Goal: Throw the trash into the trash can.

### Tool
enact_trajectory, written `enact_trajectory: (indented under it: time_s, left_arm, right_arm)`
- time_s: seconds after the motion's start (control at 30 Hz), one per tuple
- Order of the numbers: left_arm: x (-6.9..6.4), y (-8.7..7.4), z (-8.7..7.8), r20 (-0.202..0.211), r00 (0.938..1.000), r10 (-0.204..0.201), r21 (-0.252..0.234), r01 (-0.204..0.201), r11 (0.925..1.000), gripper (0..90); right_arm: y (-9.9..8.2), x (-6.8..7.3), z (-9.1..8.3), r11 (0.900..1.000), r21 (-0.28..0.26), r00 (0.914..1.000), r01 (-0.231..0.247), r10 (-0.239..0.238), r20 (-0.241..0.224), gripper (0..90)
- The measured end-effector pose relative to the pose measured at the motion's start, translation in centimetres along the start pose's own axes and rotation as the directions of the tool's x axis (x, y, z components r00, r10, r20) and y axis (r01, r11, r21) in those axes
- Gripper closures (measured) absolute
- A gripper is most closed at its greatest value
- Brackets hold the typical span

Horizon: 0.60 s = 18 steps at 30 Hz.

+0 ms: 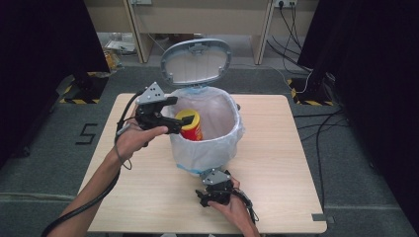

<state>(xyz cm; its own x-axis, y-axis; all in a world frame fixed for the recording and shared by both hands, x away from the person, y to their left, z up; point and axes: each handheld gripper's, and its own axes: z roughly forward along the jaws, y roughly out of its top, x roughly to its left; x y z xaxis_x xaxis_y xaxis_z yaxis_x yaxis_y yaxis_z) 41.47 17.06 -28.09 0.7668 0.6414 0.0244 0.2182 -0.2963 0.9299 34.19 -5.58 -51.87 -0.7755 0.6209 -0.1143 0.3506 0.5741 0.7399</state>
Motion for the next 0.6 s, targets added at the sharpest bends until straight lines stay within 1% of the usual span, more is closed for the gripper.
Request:
enact_trajectory:
  time_s: [0.07,0.13,0.2,0.23,0.27,0.3,0.37,0.43,0.53,0.57,0.6]
  left_arm:
    - [0.3,-0.1,-0.6,-0.002,0.9999,-0.016,-0.008,0.016,0.9998,15.9]
    - [0.7,-0.3,-1.5,-0.017,0.9997,-0.015,-0.014,0.014,0.9998,15.8]
    - [1.2,-0.7,-2.4,-0.021,0.9994,-0.027,-0.032,0.027,0.9991,15.8]
    - [1.5,-1.0,-2.7,-0.019,0.9989,-0.043,-0.038,0.042,0.9984,15.8]
    - [1.7,-1.2,-3.1,-0.023,0.9985,-0.051,-0.04,0.05,0.998,15.8]
    - [1.9,-1.5,-3.5,-0.03,0.9984,-0.048,-0.042,0.047,0.998,15.5]
    - [2.3,-2.0,-4.3,-0.039,0.9981,-0.047,-0.055,0.045,0.9975,15.4]
    - [2.7,-2.6,-5.2,-0.045,0.9969,-0.065,-0.068,0.062,0.9958,15.4]
    - [3.3,-3.6,-6.4,-0.073,0.9948,-0.071,-0.084,0.065,0.9944,15.3]
    - [3.5,-3.9,-6.6,-0.076,0.9942,-0.076,-0.089,0.069,0.9936,15.3]
    - [3.7,-4.5,-7.0,-0.082,0.9926,-0.089,-0.094,0.081,0.9923,15.3]
  right_arm:
    - [0.0,-0.1,0.0,1.0,-0.004,1.0,0.001,-0.001,-0.004,14.4]
    - [0.0,-0.1,0.0,1.0,-0.005,1.0,-0.001,0.001,-0.004,14.4]
    - [0.0,-0.1,0.0,1.0,-0.004,1.0,0.003,-0.003,-0.002,14.4]
    - [0.0,-0.1,0.0,1.0,-0.004,1.0,-0.001,0.001,-0.004,14.4]
    - [0.0,-0.1,0.0,1.0,-0.004,1.0,-0.007,0.007,-0.006,14.4]
    - [0.0,0.0,0.0,1.0,-0.003,1.0,0.0,0.0,0.001,14.3]
    - [0.0,0.0,0.0,1.0,0.0,1.0,0.002,-0.002,0.002,14.3]
    - [0.0,-0.1,0.0,1.0,-0.004,1.0,-0.004,0.004,-0.002,14.4]
    - [0.0,-0.1,0.0,1.0,-0.002,1.0,0.0,0.0,-0.002,14.4]
    - [0.0,-0.1,0.0,1.0,-0.004,1.0,-0.001,0.0,-0.005,14.3]
    - [0.0,-0.1,0.0,1.0,-0.004,1.0,-0.006,0.006,-0.006,14.4]
